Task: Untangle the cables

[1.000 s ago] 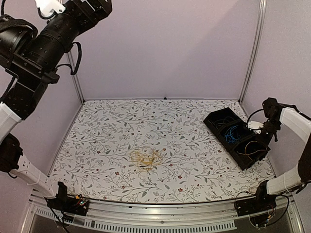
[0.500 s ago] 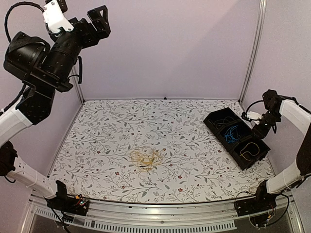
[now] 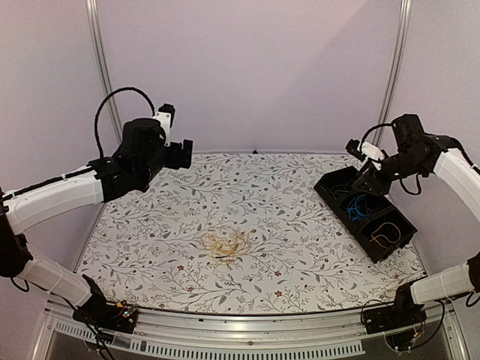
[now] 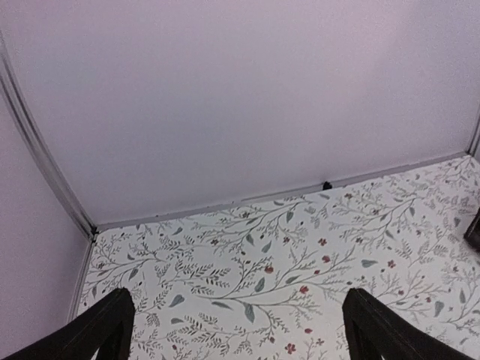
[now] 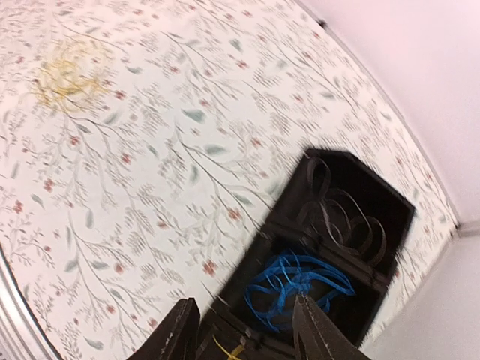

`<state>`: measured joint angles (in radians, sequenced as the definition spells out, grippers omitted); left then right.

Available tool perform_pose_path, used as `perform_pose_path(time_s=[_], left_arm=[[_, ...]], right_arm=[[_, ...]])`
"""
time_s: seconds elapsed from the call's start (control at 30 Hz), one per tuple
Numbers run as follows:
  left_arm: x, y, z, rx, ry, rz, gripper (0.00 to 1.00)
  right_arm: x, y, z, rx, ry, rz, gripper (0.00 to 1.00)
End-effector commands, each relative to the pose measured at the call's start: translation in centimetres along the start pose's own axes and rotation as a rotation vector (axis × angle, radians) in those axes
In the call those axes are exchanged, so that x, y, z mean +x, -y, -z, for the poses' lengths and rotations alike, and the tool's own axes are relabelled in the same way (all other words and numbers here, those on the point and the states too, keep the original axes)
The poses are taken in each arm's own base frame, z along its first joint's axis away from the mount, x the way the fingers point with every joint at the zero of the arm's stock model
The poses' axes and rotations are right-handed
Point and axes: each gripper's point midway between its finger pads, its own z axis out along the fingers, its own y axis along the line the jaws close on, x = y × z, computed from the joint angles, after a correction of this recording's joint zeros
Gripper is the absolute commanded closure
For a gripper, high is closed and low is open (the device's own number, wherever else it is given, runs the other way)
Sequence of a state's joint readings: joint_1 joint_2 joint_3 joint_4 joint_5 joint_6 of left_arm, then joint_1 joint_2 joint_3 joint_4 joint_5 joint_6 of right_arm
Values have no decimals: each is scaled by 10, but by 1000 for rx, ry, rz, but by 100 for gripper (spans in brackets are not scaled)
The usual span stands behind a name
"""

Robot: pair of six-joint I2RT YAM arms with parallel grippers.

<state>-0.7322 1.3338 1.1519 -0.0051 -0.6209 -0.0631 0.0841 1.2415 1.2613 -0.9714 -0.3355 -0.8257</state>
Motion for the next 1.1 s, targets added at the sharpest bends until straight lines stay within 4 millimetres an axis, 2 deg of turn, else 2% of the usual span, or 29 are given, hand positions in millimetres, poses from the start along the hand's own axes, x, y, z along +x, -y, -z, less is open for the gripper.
perform_pose_path(time_s=[0.0,0.03,0.1,0.13,0.17,0.2,0.23,0.3,0.4,0.47,0.5,0.53,0.73,0.9,1.07], left_arm=[[80,-62,-29,-157,-179,114,0],[91,-66,-31,-149,-203,174,0],[94,-48,-34,57,-187,194,1],[102,-46,-36,109,-196,205,6],[115,-43,-37,161,-245,217,15],[124,-33,-38,267,-294,219,31],[138,-19,-35,357,-379,223,44],[154,13,-25,501,-515,225,58],[177,39,-5,588,-626,232,59],[196,51,10,644,-684,239,57],[206,57,18,667,-716,246,50],[217,65,25,684,-751,244,47],[269,100,64,719,-927,149,47],[299,102,70,651,-1013,78,50],[312,101,70,629,-1054,48,62]], right_arm=[[-82,-73,-27,-245,258,69,53],[-93,-86,-40,-289,265,74,54],[-116,-114,-56,-360,286,118,54],[-125,-132,-72,-399,274,143,55],[-134,-143,-83,-425,266,147,56],[-144,-153,-89,-444,264,159,57],[-146,-164,-107,-479,230,168,57],[-154,-182,-126,-515,193,197,58],[-155,-207,-152,-571,131,227,59],[-151,-217,-160,-581,100,243,59],[-147,-220,-162,-580,91,253,59],[-144,-221,-162,-576,92,256,59],[-119,-220,-147,-537,96,280,57],[-118,-218,-142,-523,103,294,57],[-116,-223,-136,-551,115,292,56]])
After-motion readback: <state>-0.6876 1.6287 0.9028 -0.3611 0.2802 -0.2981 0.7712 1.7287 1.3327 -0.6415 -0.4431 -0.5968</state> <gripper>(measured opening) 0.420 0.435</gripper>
